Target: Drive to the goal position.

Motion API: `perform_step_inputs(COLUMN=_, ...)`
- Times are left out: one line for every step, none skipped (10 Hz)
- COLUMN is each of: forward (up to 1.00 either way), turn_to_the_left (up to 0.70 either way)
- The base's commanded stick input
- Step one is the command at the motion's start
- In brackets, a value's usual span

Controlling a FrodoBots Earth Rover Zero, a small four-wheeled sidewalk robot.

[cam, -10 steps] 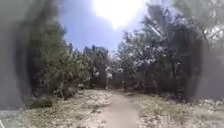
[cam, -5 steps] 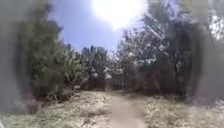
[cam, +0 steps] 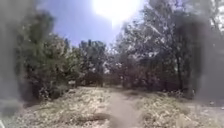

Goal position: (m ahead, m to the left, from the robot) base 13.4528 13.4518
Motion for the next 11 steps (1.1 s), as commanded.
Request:
perform_step_inputs(forward=0.85, turn_to_the_left=0.0)
perform_step_inputs(forward=0.85, turn_to_the_left=0.0)
perform_step_inputs(forward=0.85, turn_to_the_left=0.0)
perform_step_inputs(forward=0.85, turn_to_the_left=0.0)
perform_step_inputs(forward=0.85, turn_to_the_left=0.0)
perform_step_inputs(forward=0.85, turn_to_the_left=0.0)
perform_step_inputs(forward=0.85, turn_to_the_left=0.0)
perform_step_inputs(forward=0.85, turn_to_the_left=0.0)
perform_step_inputs(forward=0.85, turn_to_the_left=0.0)
perform_step_inputs(forward=0.85, turn_to_the_left=0.0)
perform_step_inputs(forward=0.85, turn_to_the_left=0.0)
